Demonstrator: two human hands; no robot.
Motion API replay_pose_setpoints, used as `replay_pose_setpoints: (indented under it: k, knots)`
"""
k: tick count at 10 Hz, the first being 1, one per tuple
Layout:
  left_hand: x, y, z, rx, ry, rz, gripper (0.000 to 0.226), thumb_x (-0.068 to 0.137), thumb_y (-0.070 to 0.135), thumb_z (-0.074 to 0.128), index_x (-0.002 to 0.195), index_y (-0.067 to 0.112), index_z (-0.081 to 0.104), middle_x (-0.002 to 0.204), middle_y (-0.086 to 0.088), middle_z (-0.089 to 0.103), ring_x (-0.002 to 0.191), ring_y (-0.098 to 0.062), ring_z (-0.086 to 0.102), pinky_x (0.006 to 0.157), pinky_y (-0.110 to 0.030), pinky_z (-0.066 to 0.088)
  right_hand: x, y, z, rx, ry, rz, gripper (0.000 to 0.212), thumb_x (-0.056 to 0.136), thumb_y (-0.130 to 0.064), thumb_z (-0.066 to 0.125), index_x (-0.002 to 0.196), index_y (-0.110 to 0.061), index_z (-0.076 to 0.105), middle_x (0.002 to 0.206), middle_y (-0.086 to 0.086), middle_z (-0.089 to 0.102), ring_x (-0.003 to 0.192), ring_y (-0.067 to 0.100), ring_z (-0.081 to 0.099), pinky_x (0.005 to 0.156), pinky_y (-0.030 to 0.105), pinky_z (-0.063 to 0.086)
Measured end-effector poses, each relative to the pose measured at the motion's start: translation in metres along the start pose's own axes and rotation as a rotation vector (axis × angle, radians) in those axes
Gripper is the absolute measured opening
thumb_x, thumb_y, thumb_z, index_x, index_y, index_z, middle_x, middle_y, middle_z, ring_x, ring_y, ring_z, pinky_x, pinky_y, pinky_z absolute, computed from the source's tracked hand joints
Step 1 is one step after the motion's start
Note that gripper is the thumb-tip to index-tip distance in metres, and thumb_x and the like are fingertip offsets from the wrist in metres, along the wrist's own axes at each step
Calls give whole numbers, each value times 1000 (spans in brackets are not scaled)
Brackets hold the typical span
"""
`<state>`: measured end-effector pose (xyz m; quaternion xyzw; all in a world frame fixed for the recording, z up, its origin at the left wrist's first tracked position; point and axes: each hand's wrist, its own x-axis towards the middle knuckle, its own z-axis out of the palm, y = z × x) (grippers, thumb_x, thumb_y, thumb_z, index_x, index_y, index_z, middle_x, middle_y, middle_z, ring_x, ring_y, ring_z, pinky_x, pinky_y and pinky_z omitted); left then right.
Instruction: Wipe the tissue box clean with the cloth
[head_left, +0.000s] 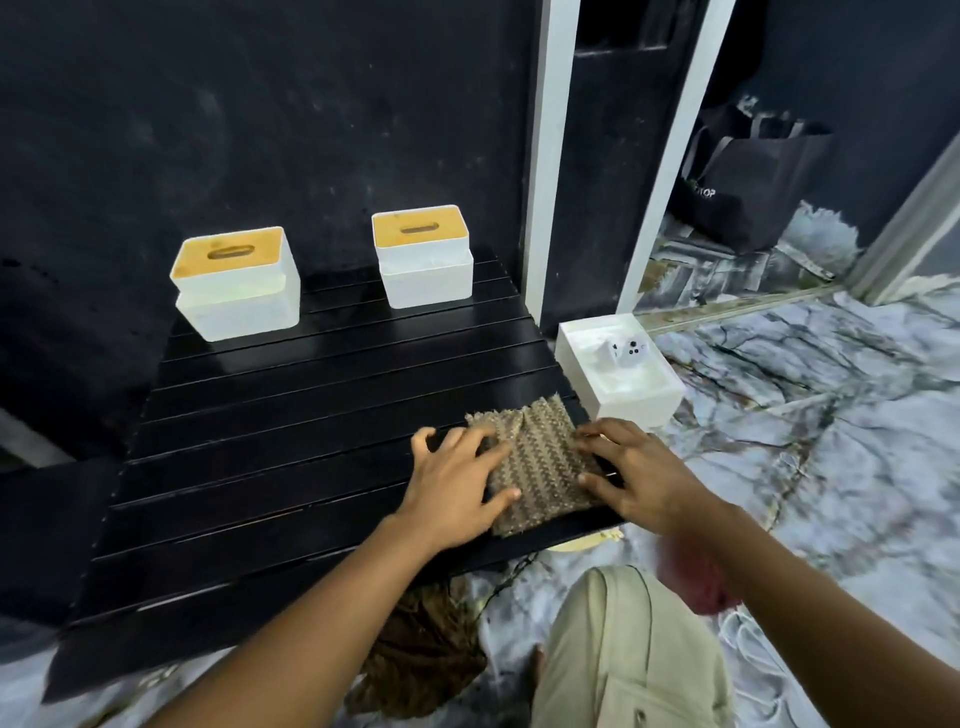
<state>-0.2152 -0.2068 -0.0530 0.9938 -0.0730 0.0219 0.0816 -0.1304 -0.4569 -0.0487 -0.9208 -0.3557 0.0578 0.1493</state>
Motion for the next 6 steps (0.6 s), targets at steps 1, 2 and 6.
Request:
replay_pose_setpoints:
  k: [1,2,6]
  knots:
    - [3,0,2,80,-188,-105,78,88,75,31,154,35,21,162,5,12,146,-21,17,112,-61,2,12,2,6,-60,-93,68,85,80,-79,20,153,-34,21,162,-14,11,150,14,5,120,41,17]
    - [0,1,7,86,-227,-141,83,86,79,26,155,36,12,164,6,4,148,-23,11,113,-66,-3,12,2,17,-122,-148,88,96,73,-87,2,154,-35,7,163,-14,3,151,15,-7,122,44,6]
    - [-37,-1,10,43,-118,-188,74,90,72,9,155,37,5,165,6,4,151,-19,8,114,-62,-9,-1,-23,21,-93,-63,218,82,85,-69,16,155,-28,11,164,-6,2,151,23,-7,121,47,3]
